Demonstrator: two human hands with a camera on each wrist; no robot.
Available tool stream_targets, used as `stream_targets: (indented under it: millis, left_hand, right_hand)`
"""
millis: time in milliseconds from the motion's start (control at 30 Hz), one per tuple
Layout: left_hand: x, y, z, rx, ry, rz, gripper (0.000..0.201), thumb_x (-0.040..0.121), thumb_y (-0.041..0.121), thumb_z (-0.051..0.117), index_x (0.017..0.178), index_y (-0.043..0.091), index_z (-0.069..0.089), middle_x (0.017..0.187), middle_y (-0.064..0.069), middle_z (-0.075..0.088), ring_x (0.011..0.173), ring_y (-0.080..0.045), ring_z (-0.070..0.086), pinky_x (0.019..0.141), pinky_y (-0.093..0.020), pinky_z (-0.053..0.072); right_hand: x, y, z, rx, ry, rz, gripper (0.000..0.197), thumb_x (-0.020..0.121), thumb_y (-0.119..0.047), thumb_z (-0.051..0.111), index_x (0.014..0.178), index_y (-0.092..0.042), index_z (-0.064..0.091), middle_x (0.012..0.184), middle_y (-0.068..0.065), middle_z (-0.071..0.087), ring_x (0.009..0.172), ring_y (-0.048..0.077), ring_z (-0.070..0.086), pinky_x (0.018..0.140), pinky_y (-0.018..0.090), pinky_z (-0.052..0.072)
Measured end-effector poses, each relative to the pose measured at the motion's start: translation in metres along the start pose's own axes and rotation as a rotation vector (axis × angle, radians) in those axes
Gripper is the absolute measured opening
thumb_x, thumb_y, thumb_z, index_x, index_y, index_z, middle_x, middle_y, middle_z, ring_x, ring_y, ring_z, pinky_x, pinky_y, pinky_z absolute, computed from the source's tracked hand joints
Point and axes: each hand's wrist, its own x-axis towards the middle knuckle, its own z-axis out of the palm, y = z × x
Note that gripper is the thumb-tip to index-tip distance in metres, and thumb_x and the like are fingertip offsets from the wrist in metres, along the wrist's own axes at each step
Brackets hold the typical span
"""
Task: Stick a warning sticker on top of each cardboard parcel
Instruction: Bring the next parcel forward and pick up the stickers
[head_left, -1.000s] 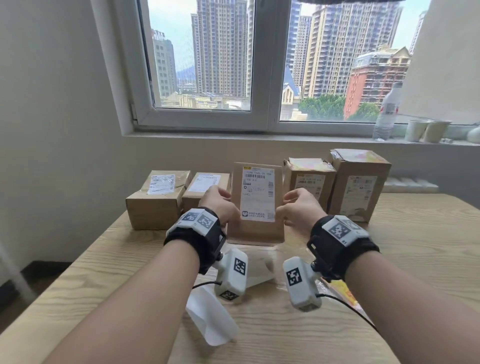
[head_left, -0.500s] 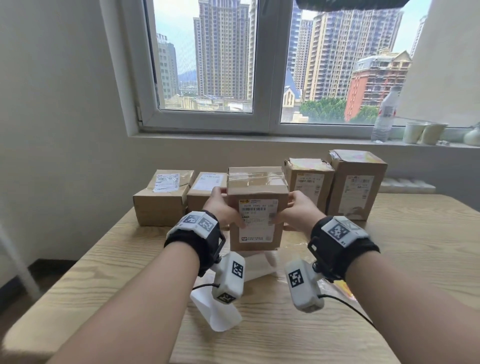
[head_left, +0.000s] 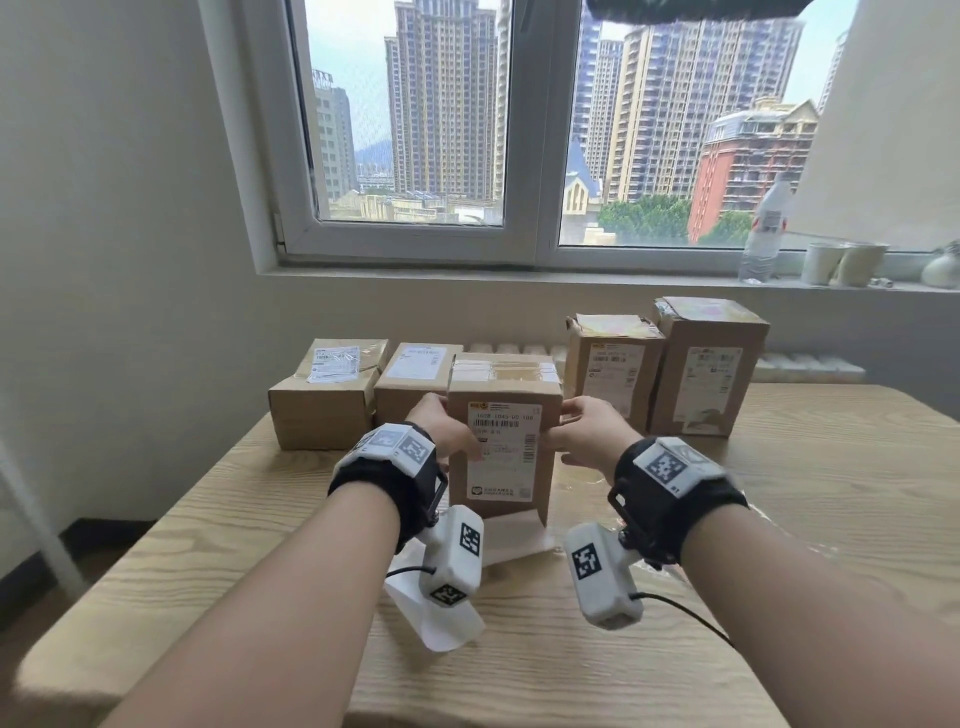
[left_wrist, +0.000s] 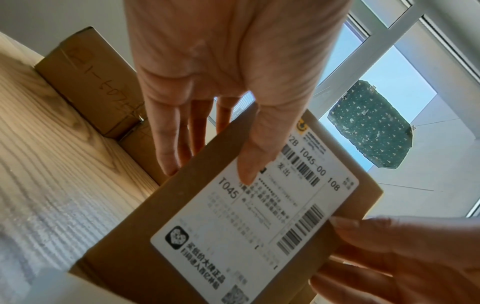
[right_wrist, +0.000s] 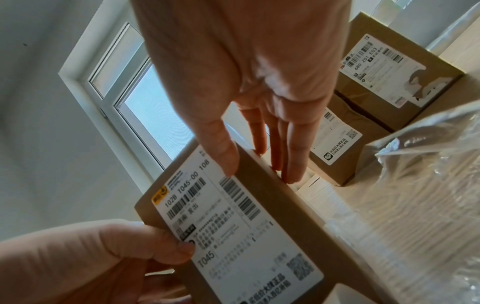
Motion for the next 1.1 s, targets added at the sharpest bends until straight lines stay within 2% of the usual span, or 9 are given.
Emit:
stream_targets:
  millis: [133, 200, 300, 433, 500, 667, 833, 967, 1100]
  left_hand:
    - [-0.009, 0.003, -0.005, 0.008, 0.073, -0.038, 0.074, 0.064, 0.000, 0.079, 0.127, 0.011, 0.042, 0.112, -0.009, 0.059, 0.105, -0.026, 0.060, 0.090, -0.043, 0.054]
    - [-0.014, 0.005, -0.009, 0.002, 0.130, -0.056, 0.059, 0.061, 0.003, 0.078, 0.112, 0.008, 0.049, 0.099, -0.009, 0.059, 0.096, -0.025, 0.062, 0.087, -0.040, 0.056]
    - [-0.018, 0.005, -0.012, -0.020, 0.276, -0.027, 0.066, 0.047, 0.013, 0.071, 0.111, 0.000, 0.063, 0.096, -0.010, 0.067, 0.090, -0.022, 0.065, 0.079, -0.036, 0.060]
    - [-0.047, 0.013, -0.004, -0.076, 0.276, 0.029, 0.002, 0.074, 0.015, 0.070, 0.072, 0.013, 0.069, 0.082, 0.000, 0.067, 0.084, -0.020, 0.064, 0.085, -0.036, 0.058]
    - [-0.050, 0.014, 0.008, -0.077, 0.251, 0.074, 0.011, 0.078, 0.017, 0.069, 0.067, 0.017, 0.065, 0.083, -0.001, 0.069, 0.086, -0.019, 0.068, 0.086, -0.036, 0.057]
    - [-0.050, 0.024, 0.039, -0.139, 0.092, 0.096, 0.007, 0.080, 0.008, 0.064, 0.077, 0.011, 0.070, 0.086, -0.007, 0.075, 0.078, -0.015, 0.072, 0.076, -0.032, 0.059]
    - [-0.050, 0.031, 0.083, -0.091, -0.126, 0.030, 0.012, 0.088, 0.003, 0.062, 0.095, -0.005, 0.068, 0.087, -0.016, 0.070, 0.062, -0.018, 0.064, 0.061, -0.023, 0.053]
    - [-0.040, 0.023, 0.118, 0.045, -0.256, -0.028, 0.017, 0.089, 0.005, 0.061, 0.100, -0.006, 0.069, 0.092, -0.016, 0.071, 0.072, -0.020, 0.064, 0.080, -0.028, 0.055]
    - [-0.028, 0.021, 0.136, 0.050, -0.303, -0.022, 0.020, 0.091, 0.007, 0.060, 0.106, -0.004, 0.068, 0.101, -0.016, 0.071, 0.082, -0.021, 0.065, 0.091, -0.032, 0.053]
  right_hand:
    - [-0.007, -0.002, -0.007, -0.009, 0.038, -0.007, 0.057, 0.078, -0.011, 0.075, 0.130, -0.008, 0.052, 0.121, 0.010, 0.061, 0.108, 0.025, 0.061, 0.093, 0.043, 0.054]
    - [-0.013, -0.002, -0.013, -0.044, 0.061, -0.028, 0.056, 0.077, -0.013, 0.076, 0.129, -0.010, 0.053, 0.122, 0.010, 0.060, 0.110, 0.026, 0.060, 0.096, 0.045, 0.052]
    - [-0.029, -0.003, -0.028, -0.099, 0.093, -0.076, 0.046, 0.079, -0.014, 0.074, 0.122, -0.011, 0.059, 0.119, 0.009, 0.064, 0.110, 0.026, 0.062, 0.098, 0.045, 0.050]
    - [-0.050, 0.004, -0.051, -0.127, 0.132, -0.102, 0.022, 0.081, -0.011, 0.072, 0.102, -0.017, 0.067, 0.107, 0.006, 0.068, 0.106, 0.023, 0.063, 0.098, 0.041, 0.050]
    - [-0.061, 0.012, -0.062, -0.147, 0.151, -0.094, 0.016, 0.081, -0.012, 0.072, 0.095, -0.019, 0.068, 0.105, 0.004, 0.069, 0.105, 0.022, 0.063, 0.099, 0.042, 0.050]
    - [-0.073, 0.033, -0.078, -0.197, 0.173, -0.036, 0.018, 0.078, -0.017, 0.077, 0.095, -0.018, 0.069, 0.106, 0.005, 0.069, 0.102, 0.020, 0.062, 0.092, 0.038, 0.052]
    - [-0.073, 0.054, -0.072, -0.304, 0.111, 0.007, 0.041, 0.072, -0.043, 0.080, 0.099, -0.016, 0.067, 0.095, -0.002, 0.066, 0.094, 0.015, 0.063, 0.085, 0.033, 0.053]
    - [-0.063, 0.063, -0.058, -0.412, 0.059, 0.052, 0.050, 0.069, -0.051, 0.079, 0.090, -0.006, 0.071, 0.085, 0.007, 0.070, 0.077, 0.019, 0.064, 0.084, 0.043, 0.055]
    - [-0.051, 0.070, -0.056, -0.420, 0.113, 0.056, 0.015, 0.080, -0.025, 0.074, 0.080, -0.010, 0.073, 0.083, 0.006, 0.072, 0.076, 0.017, 0.065, 0.076, 0.036, 0.059]
